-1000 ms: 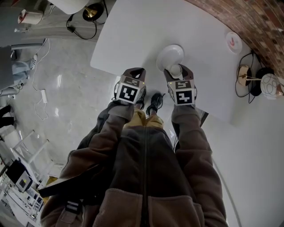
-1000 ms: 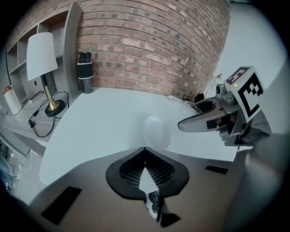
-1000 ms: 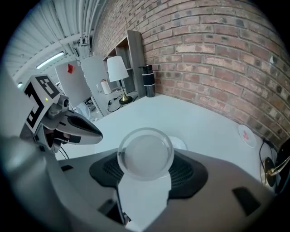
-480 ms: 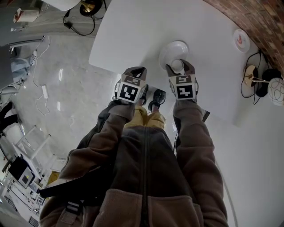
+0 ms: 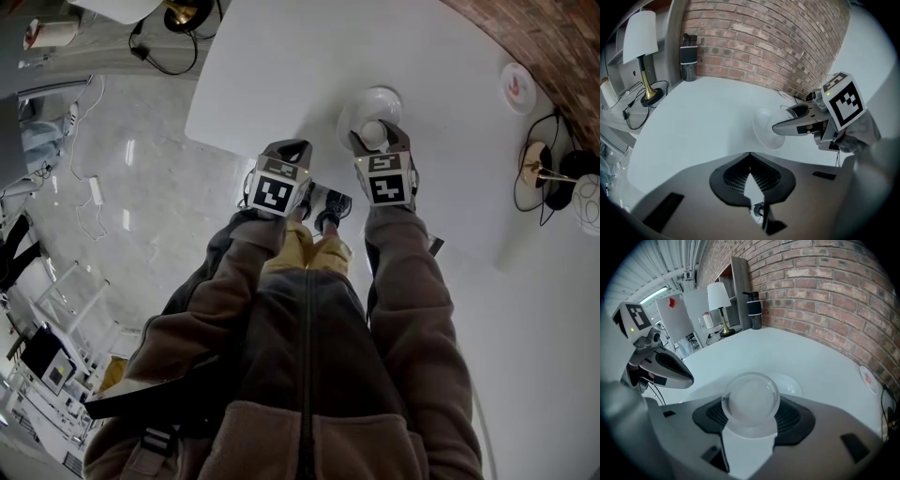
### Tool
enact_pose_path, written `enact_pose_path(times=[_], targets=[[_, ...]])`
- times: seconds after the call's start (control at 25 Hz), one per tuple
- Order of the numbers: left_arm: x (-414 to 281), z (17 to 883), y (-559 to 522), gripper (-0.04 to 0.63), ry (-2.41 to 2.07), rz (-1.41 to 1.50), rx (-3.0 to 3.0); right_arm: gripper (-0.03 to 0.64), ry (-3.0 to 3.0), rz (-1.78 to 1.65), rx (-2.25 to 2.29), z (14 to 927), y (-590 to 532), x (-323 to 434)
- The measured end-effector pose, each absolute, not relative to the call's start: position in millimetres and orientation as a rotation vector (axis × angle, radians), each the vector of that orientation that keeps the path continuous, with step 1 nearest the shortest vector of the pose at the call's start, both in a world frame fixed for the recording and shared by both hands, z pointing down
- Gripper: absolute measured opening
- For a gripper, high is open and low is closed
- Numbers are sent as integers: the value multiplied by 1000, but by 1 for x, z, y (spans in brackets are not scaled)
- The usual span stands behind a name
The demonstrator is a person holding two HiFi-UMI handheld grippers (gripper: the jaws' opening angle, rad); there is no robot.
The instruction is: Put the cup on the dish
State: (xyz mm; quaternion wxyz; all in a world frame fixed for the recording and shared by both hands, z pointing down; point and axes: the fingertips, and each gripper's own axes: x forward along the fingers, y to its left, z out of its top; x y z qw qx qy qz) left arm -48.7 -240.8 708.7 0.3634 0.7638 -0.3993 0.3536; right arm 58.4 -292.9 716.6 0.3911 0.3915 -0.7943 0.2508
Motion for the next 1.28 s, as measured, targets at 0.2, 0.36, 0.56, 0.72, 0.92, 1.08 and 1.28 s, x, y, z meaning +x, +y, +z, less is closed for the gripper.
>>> enact_pose_path(times=[0.2, 0.36, 0.56, 0.72, 0.92, 1.08, 1.28], targets=[[-51, 711, -241, 5, -1032, 911, 1959, 267, -2016, 631, 990, 722, -296, 59], [-54, 714, -240, 5, -1037, 913, 1950, 267, -2011, 633, 989, 727, -297, 60], [-58, 717, -242, 5, -1042, 914, 1940, 267, -2017, 627, 985, 729, -300, 59], [-61, 718, -246, 5, -1053, 903, 1941, 268, -2025, 609, 973, 729, -303, 58], [-62, 719, -246, 6, -1058, 900, 1931, 268, -2033, 600, 954, 730, -304, 56], [-61, 715, -247, 6, -1059, 893, 1933, 268, -2060, 599, 939, 729, -304, 56], [-65, 713, -245, 6, -1069, 890, 1930, 270, -2122, 606, 923, 725, -302, 52]])
